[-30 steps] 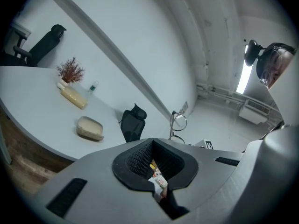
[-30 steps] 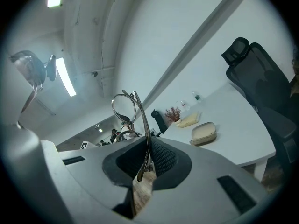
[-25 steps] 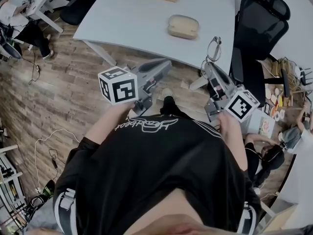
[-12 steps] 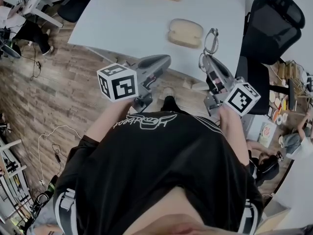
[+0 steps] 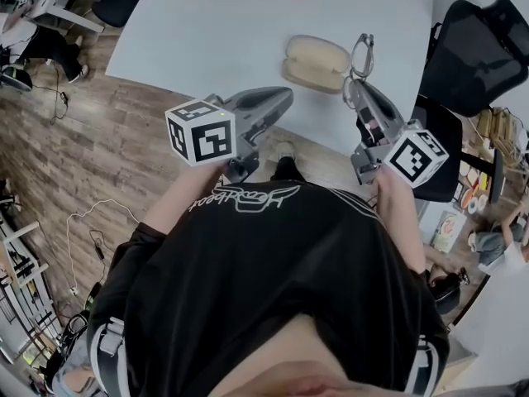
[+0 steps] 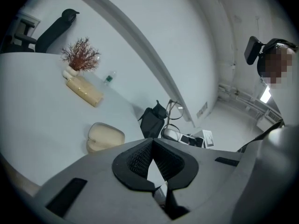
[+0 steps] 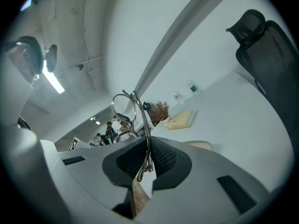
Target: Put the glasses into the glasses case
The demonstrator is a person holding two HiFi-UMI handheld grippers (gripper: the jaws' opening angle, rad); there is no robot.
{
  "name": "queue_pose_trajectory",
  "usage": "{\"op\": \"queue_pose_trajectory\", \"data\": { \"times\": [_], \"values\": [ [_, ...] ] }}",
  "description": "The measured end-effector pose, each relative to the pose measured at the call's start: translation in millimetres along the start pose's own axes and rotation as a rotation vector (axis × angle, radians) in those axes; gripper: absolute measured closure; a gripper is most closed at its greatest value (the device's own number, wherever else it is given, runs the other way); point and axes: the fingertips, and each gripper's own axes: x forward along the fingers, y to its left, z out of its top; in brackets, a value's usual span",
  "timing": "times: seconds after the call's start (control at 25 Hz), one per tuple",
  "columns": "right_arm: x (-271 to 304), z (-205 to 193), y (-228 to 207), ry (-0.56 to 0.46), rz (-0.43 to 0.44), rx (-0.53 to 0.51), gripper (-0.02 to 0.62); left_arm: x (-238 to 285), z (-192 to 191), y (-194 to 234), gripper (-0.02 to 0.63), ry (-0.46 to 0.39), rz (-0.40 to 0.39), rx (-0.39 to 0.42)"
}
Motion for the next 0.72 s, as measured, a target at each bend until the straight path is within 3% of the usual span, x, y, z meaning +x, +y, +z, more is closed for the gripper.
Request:
{"op": "queue_pose_trajectory", "data": {
  "times": [0.16,0.72],
  "values": [
    [15,6,-17,0.033,-0.031,-0.091,0.568,8,2,17,0.600,0.003,0.020,-0.030],
    [69,10,-41,0.088,-0.048,-0.265,0.568,17,2,74,0.601,0.005,0.072,-0.110]
  ]
}}
